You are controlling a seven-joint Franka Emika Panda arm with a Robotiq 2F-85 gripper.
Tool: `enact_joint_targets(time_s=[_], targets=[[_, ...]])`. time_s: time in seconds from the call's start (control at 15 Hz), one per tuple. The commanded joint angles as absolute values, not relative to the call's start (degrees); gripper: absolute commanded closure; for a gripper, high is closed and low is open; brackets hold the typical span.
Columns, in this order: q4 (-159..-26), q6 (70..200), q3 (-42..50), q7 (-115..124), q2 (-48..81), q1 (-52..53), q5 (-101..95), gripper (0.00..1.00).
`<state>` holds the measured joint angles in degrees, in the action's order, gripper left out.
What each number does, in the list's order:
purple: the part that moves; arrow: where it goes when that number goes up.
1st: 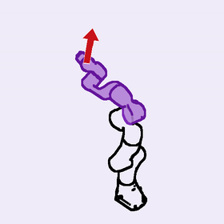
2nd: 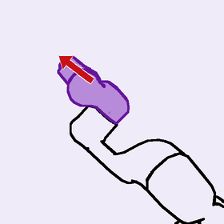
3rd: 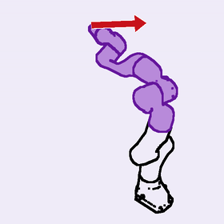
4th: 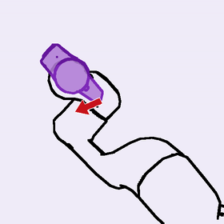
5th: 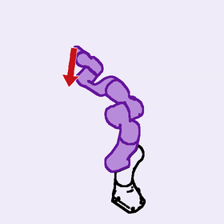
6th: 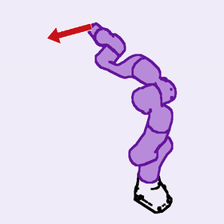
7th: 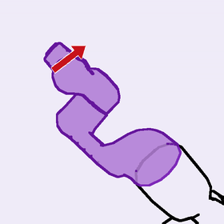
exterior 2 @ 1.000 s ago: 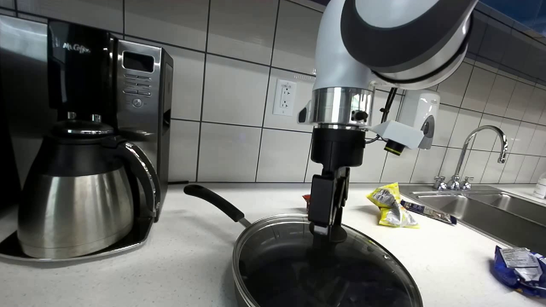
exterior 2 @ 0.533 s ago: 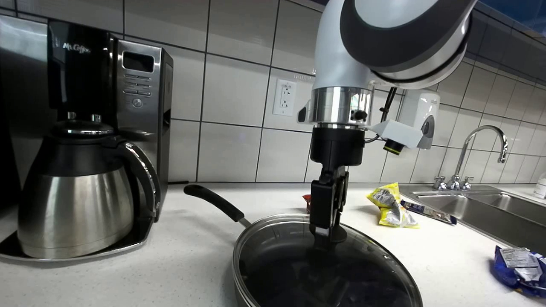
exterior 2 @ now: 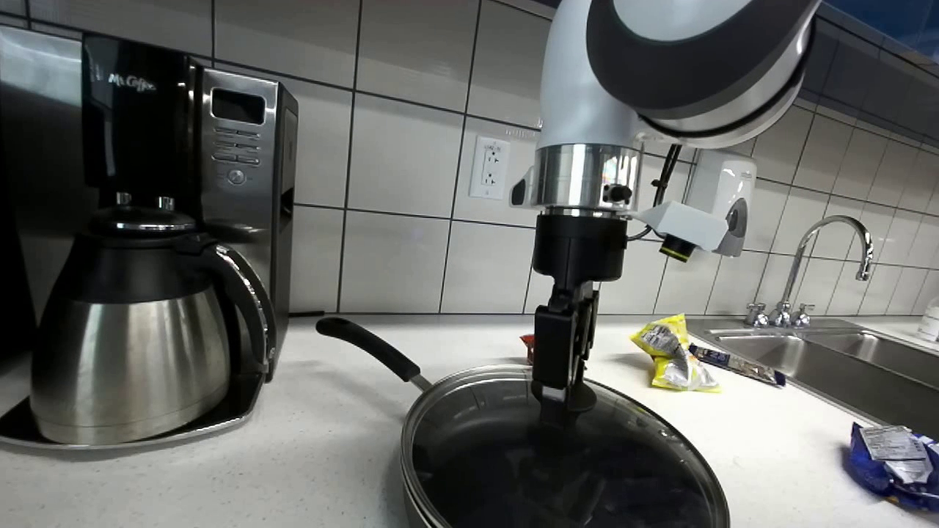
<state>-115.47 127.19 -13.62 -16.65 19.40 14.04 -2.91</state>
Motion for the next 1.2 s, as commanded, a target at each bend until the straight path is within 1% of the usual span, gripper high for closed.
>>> enact_joint_targets(time_s=[0.0,0.47,1.13], targets=[[-114.95,124.82,-13.68,-15.37,16.0,14.32,-5.32,0.61],[-117.35,126.29,-13.38,-15.92,12.82,13.65,-6.58,0.61],[-126.93,130.6,-11.19,-16.8,6.13,10.8,-5.48,0.61]])
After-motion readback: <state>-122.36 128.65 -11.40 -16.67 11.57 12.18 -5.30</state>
